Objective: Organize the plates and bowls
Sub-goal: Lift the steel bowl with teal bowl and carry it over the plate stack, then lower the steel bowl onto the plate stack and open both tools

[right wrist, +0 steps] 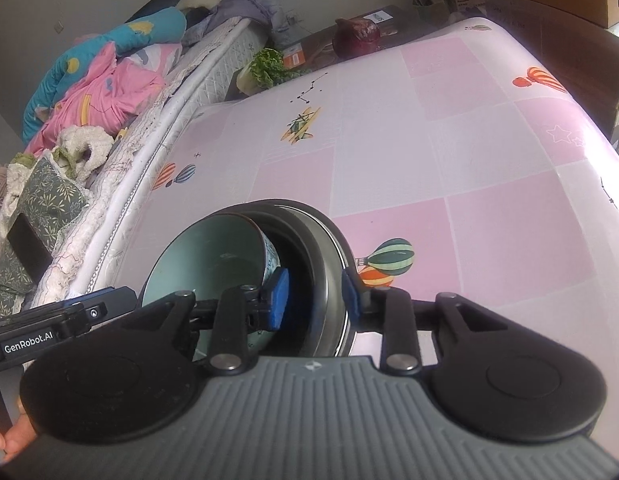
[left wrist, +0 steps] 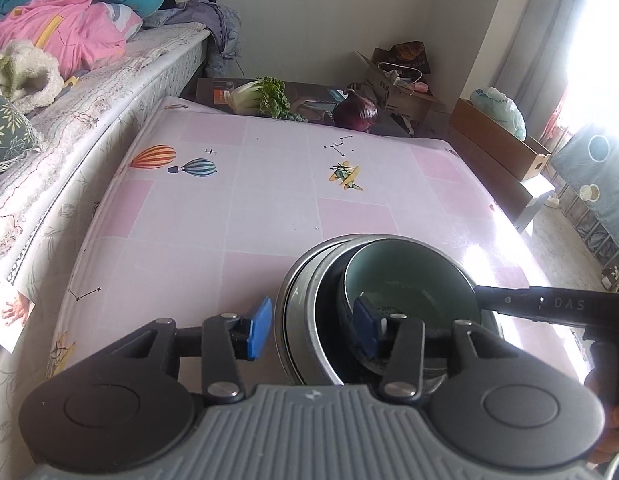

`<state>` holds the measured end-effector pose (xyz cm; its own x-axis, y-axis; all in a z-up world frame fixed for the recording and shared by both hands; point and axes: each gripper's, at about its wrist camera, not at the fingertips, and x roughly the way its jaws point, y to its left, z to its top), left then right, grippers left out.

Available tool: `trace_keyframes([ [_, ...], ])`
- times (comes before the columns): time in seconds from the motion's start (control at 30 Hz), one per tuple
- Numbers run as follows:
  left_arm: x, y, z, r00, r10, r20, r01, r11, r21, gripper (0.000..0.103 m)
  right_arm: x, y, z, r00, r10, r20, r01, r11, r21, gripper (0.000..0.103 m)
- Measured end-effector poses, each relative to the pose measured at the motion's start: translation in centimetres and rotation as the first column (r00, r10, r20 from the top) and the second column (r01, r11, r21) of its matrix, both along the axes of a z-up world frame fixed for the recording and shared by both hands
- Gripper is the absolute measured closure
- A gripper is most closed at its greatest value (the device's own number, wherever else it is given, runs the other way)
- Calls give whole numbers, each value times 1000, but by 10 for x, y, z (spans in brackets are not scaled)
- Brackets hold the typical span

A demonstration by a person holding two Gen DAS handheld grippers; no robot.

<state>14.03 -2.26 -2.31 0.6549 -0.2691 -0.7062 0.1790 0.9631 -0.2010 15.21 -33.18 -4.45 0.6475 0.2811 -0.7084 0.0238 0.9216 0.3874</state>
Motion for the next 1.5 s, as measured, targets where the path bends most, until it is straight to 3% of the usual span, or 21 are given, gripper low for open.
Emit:
trace_keyframes([
  [0.23, -14, 17, 14, 998, 29, 52, -29, 1000, -3, 20, -35, -27, 27, 993, -43, 110, 34, 996, 85, 44],
  [0.3, -20, 22, 17, 997, 38, 63, -38, 999, -1, 11, -49, -31, 36, 988, -37, 148, 20, 993, 114, 29],
  [0.37, -24, 24, 18, 997, 45, 63, -46, 999, 14, 7, -62, -31, 41, 985, -32, 171, 10, 992, 129, 21],
  [0.43, -29, 26, 19, 996, 66, 58, -68, 997, 31, 6, -77, -28, 46, 982, -37, 186, 16, 993, 115, 18],
  [0.53, -37, 30, 25, 995, 73, 73, -76, 996, 39, 0, -95, -15, 50, 977, -47, 208, 44, 999, 19, 15],
  [0.67, -44, 33, 29, 992, 81, 94, -85, 995, 44, 0, -115, -6, 53, 974, -34, 226, 29, 999, 23, 12],
  [0.77, -47, 28, 27, 993, 93, 76, -99, 992, 83, 0, -123, 0, 53, 975, -35, 220, 24, 998, 52, 4],
  [0.9, -57, 21, 27, 991, 92, 96, -104, 986, 133, 0, -133, 16, 56, 975, -10, 221, -2, 999, 54, 3],
  [1.13, -75, 10, 32, 984, 87, 156, -123, 963, 239, 0, -144, 42, 75, 961, 59, 270, -52, 998, -32, 1],
  [1.23, -80, 10, 34, 979, 103, 174, -144, 959, 246, 0, -149, 51, 81, 955, 79, 286, -51, 993, -106, 1],
  [1.5, -85, 17, 33, 985, 137, 110, -156, 968, 197, 0, -150, 68, 88, 960, 106, 260, -53, 978, -203, 1],
])
